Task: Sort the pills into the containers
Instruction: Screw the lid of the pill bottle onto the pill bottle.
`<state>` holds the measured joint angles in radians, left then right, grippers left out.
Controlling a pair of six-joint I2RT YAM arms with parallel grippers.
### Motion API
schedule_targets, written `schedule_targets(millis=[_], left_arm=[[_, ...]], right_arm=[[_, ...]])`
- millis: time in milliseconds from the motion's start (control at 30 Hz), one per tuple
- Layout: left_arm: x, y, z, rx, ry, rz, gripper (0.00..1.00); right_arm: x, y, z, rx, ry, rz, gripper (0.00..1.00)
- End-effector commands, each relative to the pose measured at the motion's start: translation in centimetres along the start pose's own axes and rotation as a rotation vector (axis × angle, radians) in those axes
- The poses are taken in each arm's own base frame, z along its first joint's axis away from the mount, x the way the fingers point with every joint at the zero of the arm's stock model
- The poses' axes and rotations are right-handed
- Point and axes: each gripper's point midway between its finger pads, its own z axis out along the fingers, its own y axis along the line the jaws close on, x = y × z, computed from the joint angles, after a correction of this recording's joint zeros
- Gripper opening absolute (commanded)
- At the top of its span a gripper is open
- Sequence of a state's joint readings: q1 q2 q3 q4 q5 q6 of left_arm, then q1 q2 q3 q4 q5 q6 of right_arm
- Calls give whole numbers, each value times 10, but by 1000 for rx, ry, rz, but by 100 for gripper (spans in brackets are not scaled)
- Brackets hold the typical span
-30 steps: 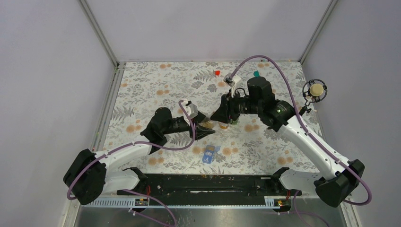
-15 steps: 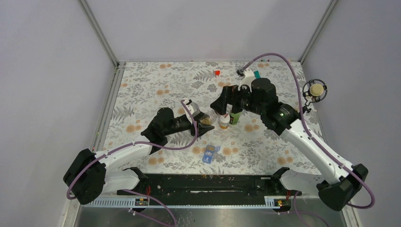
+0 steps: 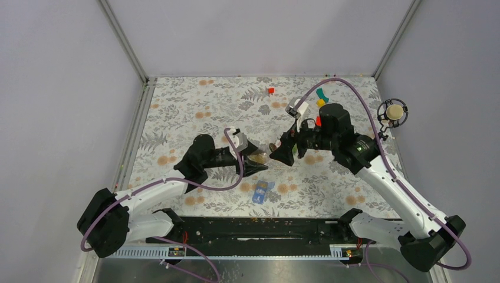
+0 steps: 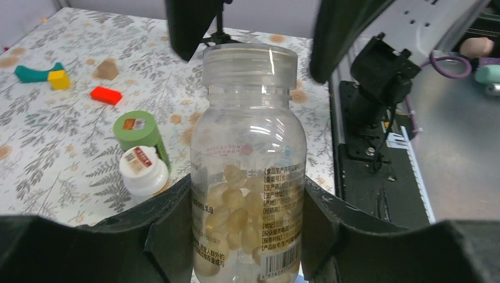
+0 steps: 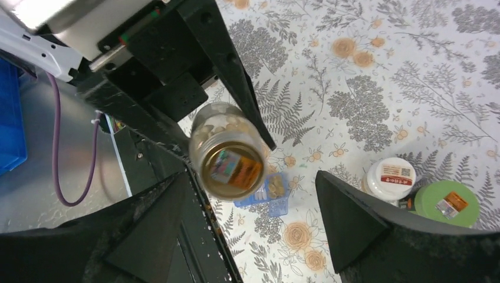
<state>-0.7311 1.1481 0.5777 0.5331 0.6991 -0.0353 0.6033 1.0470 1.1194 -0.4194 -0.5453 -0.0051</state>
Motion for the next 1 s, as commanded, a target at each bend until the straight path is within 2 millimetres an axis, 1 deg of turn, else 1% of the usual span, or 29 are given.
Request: schedule_targets(millis=[0, 133, 267, 467, 567, 600, 633, 667, 700, 800, 833, 900, 967], left_arm=[[-44, -25, -1, 132, -113, 102, 0], [-45, -27, -1, 149, -123, 100, 0], [-49, -25, 0, 139, -136, 101, 0], [-48, -22, 1, 126, -132, 113, 0], [-48, -19, 1, 110, -132, 114, 0], [-48, -18, 1, 101, -133, 113, 0], [-48, -17, 1, 95, -134, 110, 0], [-47, -16, 1, 90, -135, 107, 0], [-47, -15, 1, 84, -137, 103, 0], [-45, -13, 2, 74, -137, 89, 0], [-44, -12, 2, 70, -134, 82, 0], [-42, -12, 2, 67, -131, 75, 0], [-41, -12, 3, 69, -130, 69, 0]], right_arm=[[-5, 5, 0, -54, 29, -52, 84], [-10, 11, 11, -110, 8, 19, 69], [-15, 20, 23, -179, -10, 139, 55], [-15, 18, 36, -173, 18, 328, 48], [-17, 13, 41, -132, 25, 439, 43], [-17, 8, 42, -94, 18, 478, 42], [-18, 3, 43, -58, 8, 510, 43], [-20, 1, 41, -37, -14, 533, 47], [-20, -2, 40, -16, -32, 547, 54], [-27, -4, 30, 19, -98, 527, 82], [-30, -3, 26, 20, -116, 506, 89], [-37, 3, 18, 5, -142, 455, 98], [-43, 9, 9, -15, -162, 401, 99]])
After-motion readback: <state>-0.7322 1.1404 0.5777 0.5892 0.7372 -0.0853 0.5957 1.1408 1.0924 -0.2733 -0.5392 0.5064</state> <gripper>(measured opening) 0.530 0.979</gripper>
